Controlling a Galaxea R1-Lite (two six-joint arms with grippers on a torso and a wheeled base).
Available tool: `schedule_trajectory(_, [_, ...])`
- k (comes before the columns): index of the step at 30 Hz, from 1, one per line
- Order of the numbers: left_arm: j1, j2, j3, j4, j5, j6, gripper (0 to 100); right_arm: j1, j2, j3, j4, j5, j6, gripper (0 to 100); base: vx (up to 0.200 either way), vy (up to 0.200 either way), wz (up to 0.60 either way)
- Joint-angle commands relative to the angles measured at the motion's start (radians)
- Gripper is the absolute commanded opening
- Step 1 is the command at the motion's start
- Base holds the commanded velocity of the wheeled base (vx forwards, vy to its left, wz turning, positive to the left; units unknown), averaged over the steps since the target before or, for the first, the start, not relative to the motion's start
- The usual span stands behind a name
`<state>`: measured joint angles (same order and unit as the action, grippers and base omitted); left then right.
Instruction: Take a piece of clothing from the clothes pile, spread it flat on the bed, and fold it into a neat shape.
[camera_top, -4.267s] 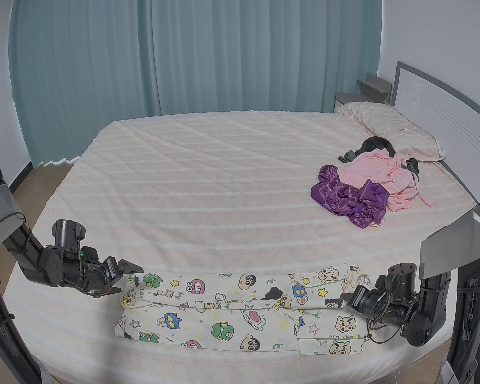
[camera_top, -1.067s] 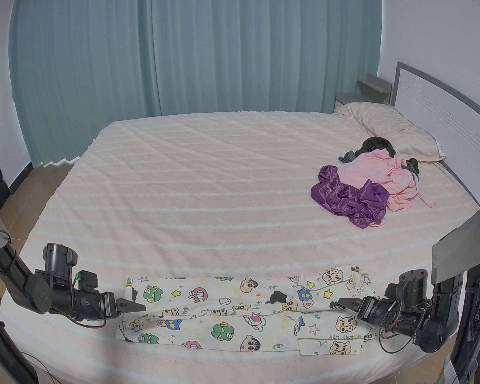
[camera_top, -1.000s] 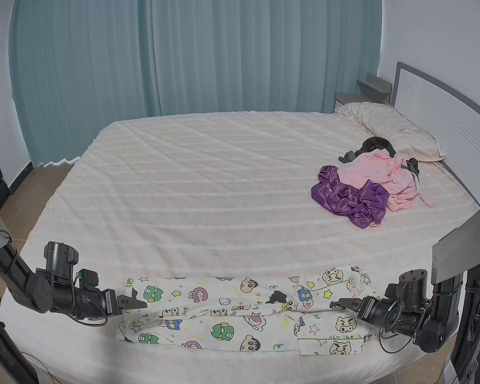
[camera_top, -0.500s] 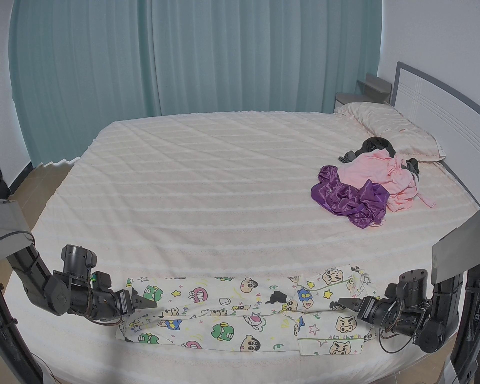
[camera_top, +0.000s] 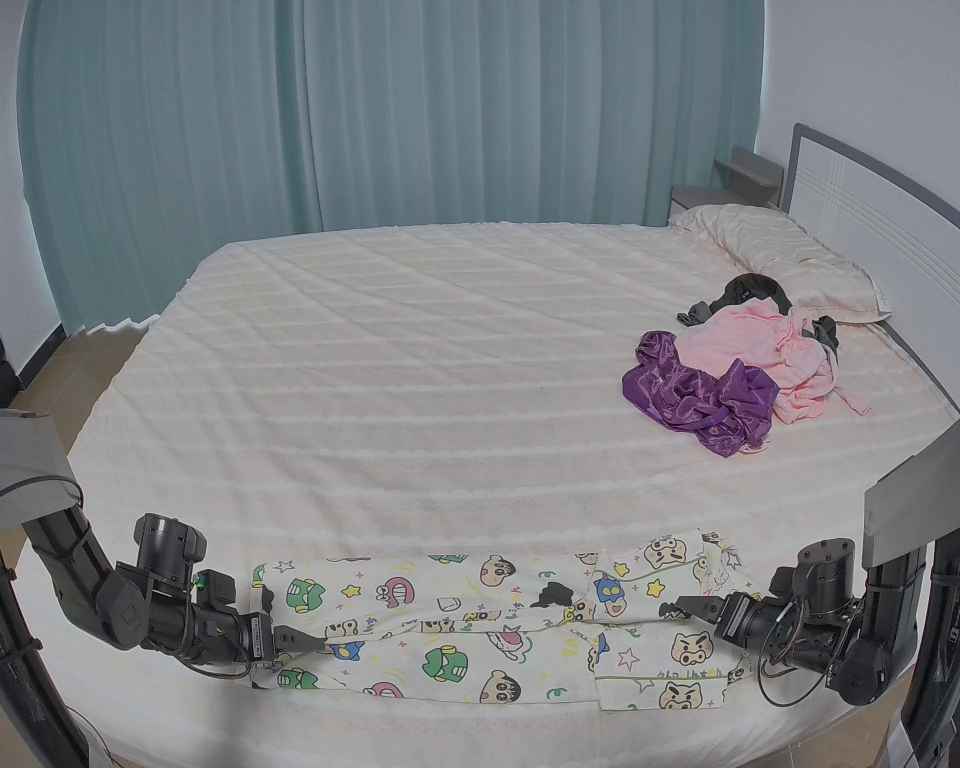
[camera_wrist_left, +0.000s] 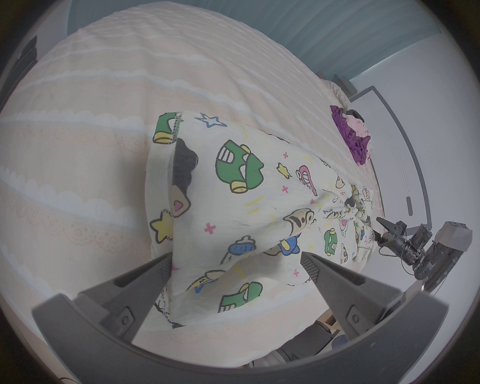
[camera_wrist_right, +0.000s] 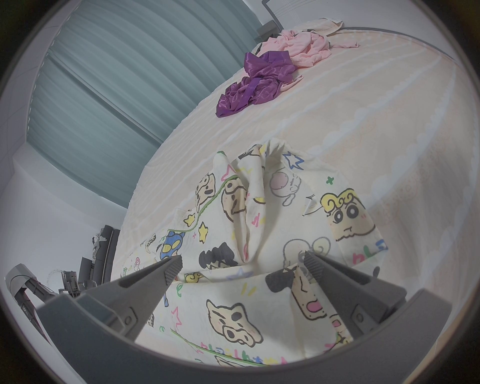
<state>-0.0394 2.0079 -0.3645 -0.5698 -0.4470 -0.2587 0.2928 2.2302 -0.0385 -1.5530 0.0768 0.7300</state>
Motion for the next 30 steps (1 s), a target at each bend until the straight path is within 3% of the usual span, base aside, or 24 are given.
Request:
schedule_trajectory(1, [0.007, -0.001, -0.001, -0.001, 0.001, -0.002, 100, 0.0, 0.002, 0.0, -0.007, 0.0, 0.0, 100, 0.0, 0.0, 0.0])
schedule_trajectory(6, [0.026, -0.009, -0.011, -0.025, -0.001, -0.03, 100, 0.0, 0.003, 0.0, -0.007, 0.001, 0.0, 100, 0.0, 0.0, 0.0])
schedule_trajectory(15, [0.026, -0.044, -0.014, -0.148, -0.044, -0.226, 100, 0.0, 0.005, -0.003, -0.007, 0.001, 0.002, 100, 0.0, 0.0, 0.0])
schedule_trajectory(18, [0.026, -0.047, -0.013, -0.145, -0.076, -0.24, 100, 0.0, 0.005, -0.003, -0.007, 0.001, 0.002, 100, 0.0, 0.0, 0.0])
schedule_trajectory(30, [0.027, -0.041, -0.008, -0.084, -0.076, -0.214, 100, 0.0, 0.005, -0.003, -0.007, 0.001, 0.002, 100, 0.0, 0.0, 0.0])
